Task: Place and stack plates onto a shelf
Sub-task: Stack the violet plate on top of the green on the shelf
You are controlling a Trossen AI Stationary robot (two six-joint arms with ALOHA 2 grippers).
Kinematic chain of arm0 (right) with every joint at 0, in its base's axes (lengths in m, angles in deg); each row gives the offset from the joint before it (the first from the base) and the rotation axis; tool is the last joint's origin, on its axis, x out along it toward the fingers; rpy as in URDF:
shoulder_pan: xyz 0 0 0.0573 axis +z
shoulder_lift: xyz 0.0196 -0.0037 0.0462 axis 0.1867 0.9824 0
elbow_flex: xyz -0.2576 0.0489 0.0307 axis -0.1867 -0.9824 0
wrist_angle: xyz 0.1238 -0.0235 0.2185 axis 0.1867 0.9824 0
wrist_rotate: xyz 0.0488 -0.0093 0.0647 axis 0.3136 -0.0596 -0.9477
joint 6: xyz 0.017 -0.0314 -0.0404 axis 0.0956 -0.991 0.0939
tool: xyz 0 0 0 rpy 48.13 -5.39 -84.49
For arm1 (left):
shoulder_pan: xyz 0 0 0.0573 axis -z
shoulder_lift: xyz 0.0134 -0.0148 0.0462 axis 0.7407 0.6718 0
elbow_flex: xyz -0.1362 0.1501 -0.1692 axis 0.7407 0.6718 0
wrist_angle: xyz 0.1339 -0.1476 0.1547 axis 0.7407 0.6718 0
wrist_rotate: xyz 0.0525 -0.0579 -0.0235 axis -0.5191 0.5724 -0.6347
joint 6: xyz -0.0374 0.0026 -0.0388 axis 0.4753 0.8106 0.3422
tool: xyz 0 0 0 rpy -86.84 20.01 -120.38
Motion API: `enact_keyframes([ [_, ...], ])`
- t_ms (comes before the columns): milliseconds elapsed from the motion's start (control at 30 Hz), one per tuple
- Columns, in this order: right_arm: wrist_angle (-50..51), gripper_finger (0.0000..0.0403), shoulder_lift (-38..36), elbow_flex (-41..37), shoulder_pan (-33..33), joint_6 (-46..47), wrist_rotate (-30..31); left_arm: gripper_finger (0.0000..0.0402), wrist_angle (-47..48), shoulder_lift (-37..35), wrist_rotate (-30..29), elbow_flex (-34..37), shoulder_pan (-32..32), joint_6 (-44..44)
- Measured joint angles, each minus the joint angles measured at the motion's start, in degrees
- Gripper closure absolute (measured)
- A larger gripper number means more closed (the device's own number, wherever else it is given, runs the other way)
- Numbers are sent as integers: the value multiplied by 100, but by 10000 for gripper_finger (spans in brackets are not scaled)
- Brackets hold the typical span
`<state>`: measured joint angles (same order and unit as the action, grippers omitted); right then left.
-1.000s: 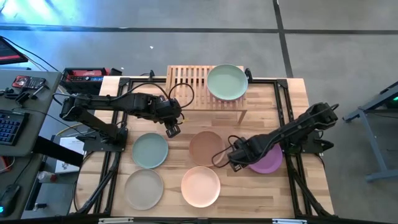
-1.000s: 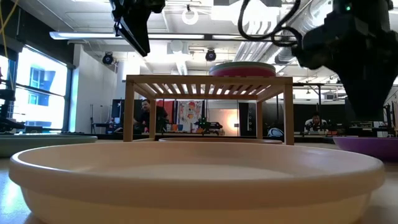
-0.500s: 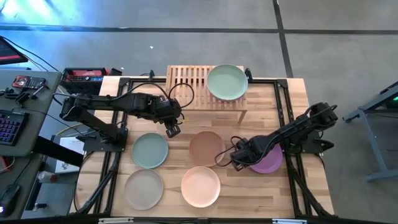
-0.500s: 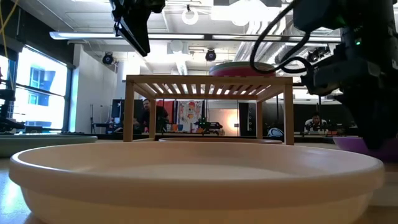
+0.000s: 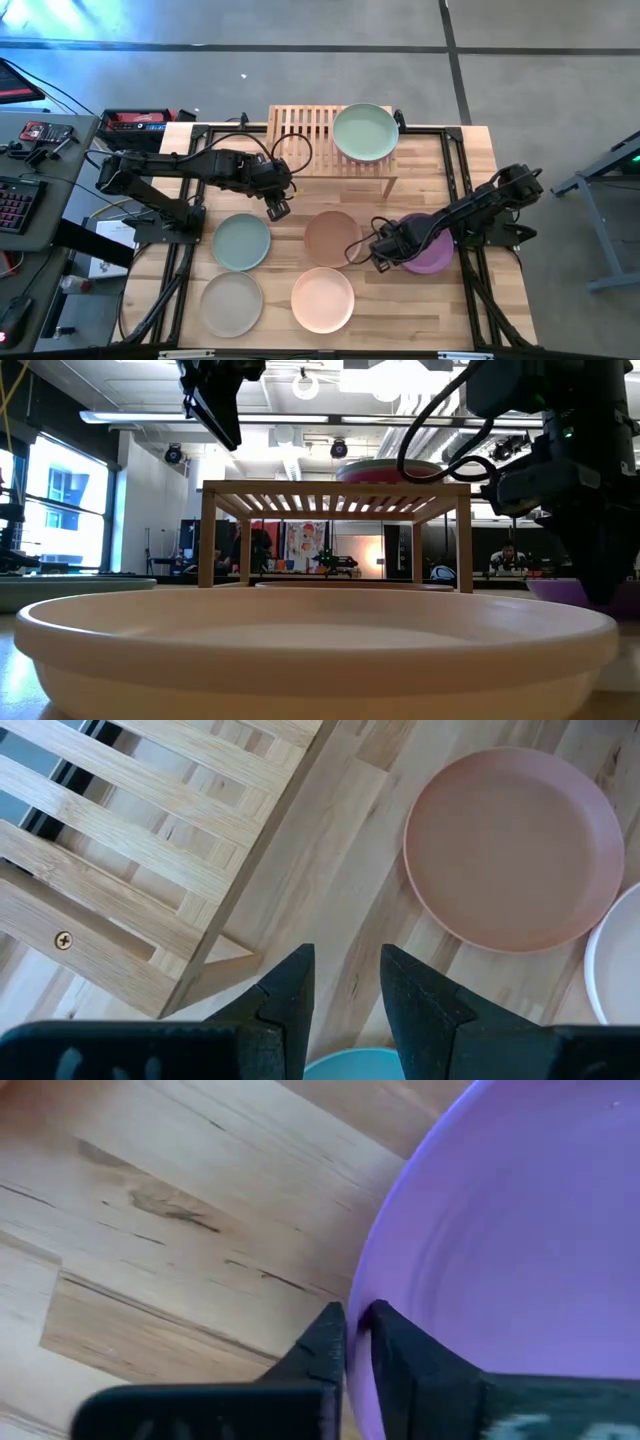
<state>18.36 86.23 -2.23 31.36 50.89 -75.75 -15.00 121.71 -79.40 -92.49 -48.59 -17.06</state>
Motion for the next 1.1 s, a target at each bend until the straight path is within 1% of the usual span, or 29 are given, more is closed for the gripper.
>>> enact_keyframes([
  [67,-6,394,-2,3,-4,2,-55,296,0,0,0,0,0,-47],
  [167,85,390,0,71,0,29,-143,296,0,0,0,0,1,-202],
  [333,622,399,0,447,0,8,-162,296,0,0,1,0,-2,-267],
  [567,1972,403,2,1311,0,49,293,296,0,0,2,0,-4,-410],
  [633,2307,403,2,1550,-11,186,370,296,0,0,4,0,-4,-477],
  [933,3608,403,2,2355,-37,446,765,296,0,0,11,0,-4,-495],
  [1100,4431,403,-47,2822,-36,784,1137,296,2,0,11,0,-4,-494],
])
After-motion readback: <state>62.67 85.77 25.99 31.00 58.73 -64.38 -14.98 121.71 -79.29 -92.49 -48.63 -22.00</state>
